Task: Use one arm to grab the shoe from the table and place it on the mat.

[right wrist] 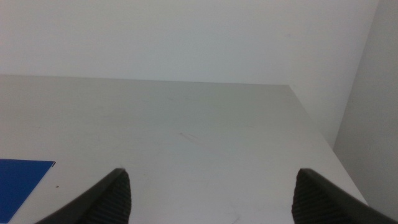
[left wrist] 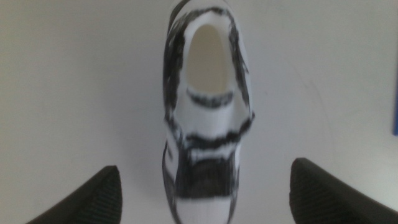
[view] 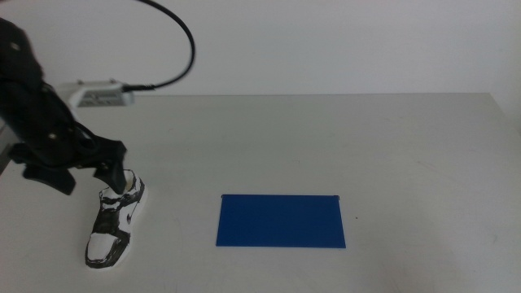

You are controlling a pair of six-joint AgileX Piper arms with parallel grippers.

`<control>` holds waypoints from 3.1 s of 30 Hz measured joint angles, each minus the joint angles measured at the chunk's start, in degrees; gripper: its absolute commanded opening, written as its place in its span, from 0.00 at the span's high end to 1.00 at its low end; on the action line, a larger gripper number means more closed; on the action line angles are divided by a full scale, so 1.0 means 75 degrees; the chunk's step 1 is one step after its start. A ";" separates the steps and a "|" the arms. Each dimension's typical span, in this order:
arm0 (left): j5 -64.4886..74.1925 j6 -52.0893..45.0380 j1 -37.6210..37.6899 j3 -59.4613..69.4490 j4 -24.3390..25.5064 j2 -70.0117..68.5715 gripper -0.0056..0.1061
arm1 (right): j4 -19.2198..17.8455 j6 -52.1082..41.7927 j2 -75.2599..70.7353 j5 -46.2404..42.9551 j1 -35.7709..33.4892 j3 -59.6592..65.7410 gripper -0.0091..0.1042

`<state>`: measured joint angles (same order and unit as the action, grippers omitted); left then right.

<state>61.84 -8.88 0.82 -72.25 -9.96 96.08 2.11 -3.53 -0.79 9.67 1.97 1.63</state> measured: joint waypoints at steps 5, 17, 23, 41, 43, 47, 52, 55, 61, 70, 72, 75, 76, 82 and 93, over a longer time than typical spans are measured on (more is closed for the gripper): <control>-0.0514 0.0048 0.0295 -0.0014 0.0200 0.0569 0.15 | 0.0000 0.0000 0.0000 0.0000 0.0000 0.0000 0.33; -0.0884 0.0115 0.0406 -0.0045 0.0231 0.1546 0.15 | 0.0000 0.0000 0.0000 0.0000 0.0000 0.0000 0.33; -0.0920 0.0115 0.0406 -0.0045 0.0231 0.1855 0.22 | 0.0000 0.0000 0.0000 0.0000 0.0000 0.0000 0.33; -0.0592 0.0402 0.0605 -0.0132 0.0922 0.1563 0.96 | 0.0000 0.0000 0.0000 0.0000 0.0000 0.0000 0.33; -0.0263 0.0402 0.0736 -0.0316 0.1109 0.1493 0.96 | 0.0000 0.0000 0.0000 0.0000 0.0000 0.0000 0.33; 0.0313 0.0410 0.1064 -0.0788 0.1230 0.1450 0.96 | 0.0000 0.0000 0.0000 0.0000 0.0000 0.0000 0.33; 0.0640 0.0894 0.1601 -0.1309 0.1237 0.1445 0.96 | 0.0000 0.0000 0.0000 0.0000 0.0000 0.0000 0.33; 0.0815 0.1372 0.1987 -0.1589 0.1237 0.1445 0.96 | 0.0000 0.0000 0.0000 0.0000 0.0000 0.0000 0.33; 0.0975 0.2592 0.2883 -0.2002 0.1237 0.1445 0.96 | 0.0000 0.0000 0.0000 0.0000 0.0000 0.0000 0.33; 0.1098 0.4046 0.4195 -0.2822 0.1230 0.1865 0.96 | 0.0000 0.0000 0.0000 0.0000 0.0000 0.0000 0.33; 0.1107 0.4325 0.4476 -0.3130 0.1224 0.2126 0.96 | 0.0000 0.0000 0.0000 0.0000 0.0000 0.0000 0.33; 0.1113 0.4619 0.4848 -0.3644 0.1208 0.2489 0.96 | 0.0000 0.0000 0.0000 0.0000 0.0000 0.0000 0.33; 0.1113 0.4658 0.4945 -0.3791 0.1190 0.2593 0.96 | 0.0000 0.0000 0.0000 0.0000 0.0000 0.0000 0.33; 0.1122 0.4622 0.5394 -0.4880 0.1121 0.3358 0.96 | 0.0000 0.0000 0.0000 0.0000 0.0000 0.0000 0.33; 0.1156 0.1943 0.5430 -0.5277 0.1148 0.3568 0.96 | 0.0000 0.0000 0.0000 0.0000 0.0000 0.0000 0.33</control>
<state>70.51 5.69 41.55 -111.83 -1.34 122.84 2.11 -3.53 -0.79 9.67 1.97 1.63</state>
